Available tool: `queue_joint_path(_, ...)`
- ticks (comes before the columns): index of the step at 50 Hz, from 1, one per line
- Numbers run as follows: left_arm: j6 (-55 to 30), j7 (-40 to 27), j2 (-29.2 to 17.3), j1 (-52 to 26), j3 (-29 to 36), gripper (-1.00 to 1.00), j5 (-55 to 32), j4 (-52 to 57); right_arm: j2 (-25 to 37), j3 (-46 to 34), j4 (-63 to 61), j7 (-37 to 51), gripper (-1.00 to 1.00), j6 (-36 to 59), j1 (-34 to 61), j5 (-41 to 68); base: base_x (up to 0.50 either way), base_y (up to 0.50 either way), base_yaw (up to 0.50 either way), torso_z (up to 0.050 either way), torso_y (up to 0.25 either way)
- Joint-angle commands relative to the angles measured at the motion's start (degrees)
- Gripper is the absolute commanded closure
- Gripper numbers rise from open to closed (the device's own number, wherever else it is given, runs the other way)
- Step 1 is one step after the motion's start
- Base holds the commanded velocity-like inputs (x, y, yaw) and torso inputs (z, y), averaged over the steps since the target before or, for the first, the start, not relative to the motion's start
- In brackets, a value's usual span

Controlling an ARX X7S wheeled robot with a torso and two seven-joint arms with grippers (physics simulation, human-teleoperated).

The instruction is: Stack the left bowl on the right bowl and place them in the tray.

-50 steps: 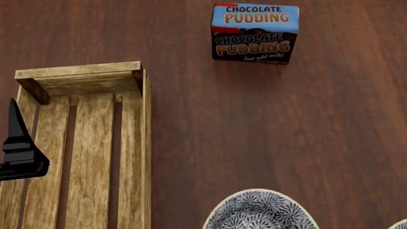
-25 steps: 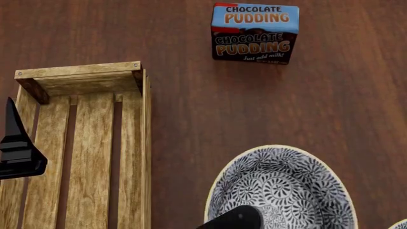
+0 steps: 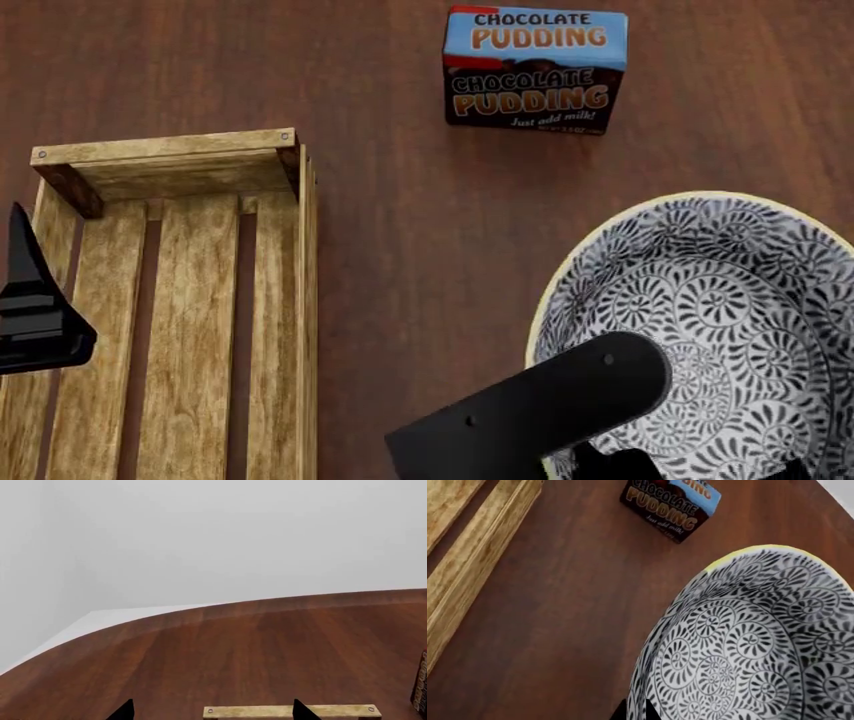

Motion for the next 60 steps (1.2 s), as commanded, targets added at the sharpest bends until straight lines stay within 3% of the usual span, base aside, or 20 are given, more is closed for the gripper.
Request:
queue_joint_path(1, -0.18, -0.19, -0.14, -0.15, -0.16, -1.0, -0.33, 0.01, 9.73, 6.87, -1.01, 0.5, 1.0, 10.45, 6.17, 7.59, 0.0, 0.0, 0.0, 0.0, 0.0)
queue_joint_path(27, 0.34, -0.5, -0.28, -0.28, -0.01, -1.0, -0.4, -0.7, 34.96, 24.61, 1.74, 0.54, 1.0, 36.83, 7.83, 17.87, 0.0, 0.0, 0.0, 0.0, 0.0)
queue_joint_path(45, 0.08, -0.85, -0.58, -0.27, -0.12, -1.0, -0.73, -0.22, 42.57, 32.66, 2.42, 0.53, 1.0, 44.94, 7.77, 24.38, 0.0, 0.0, 0.0, 0.0, 0.0)
queue_joint_path(60, 0.53, -0.9, -0.68, -0.27, 0.18, -1.0, -0.61, -0.59, 44.31, 37.25, 10.22, 0.52, 1.0, 55.04, 7.75, 28.54, 0.0, 0.0, 0.0, 0.0, 0.0)
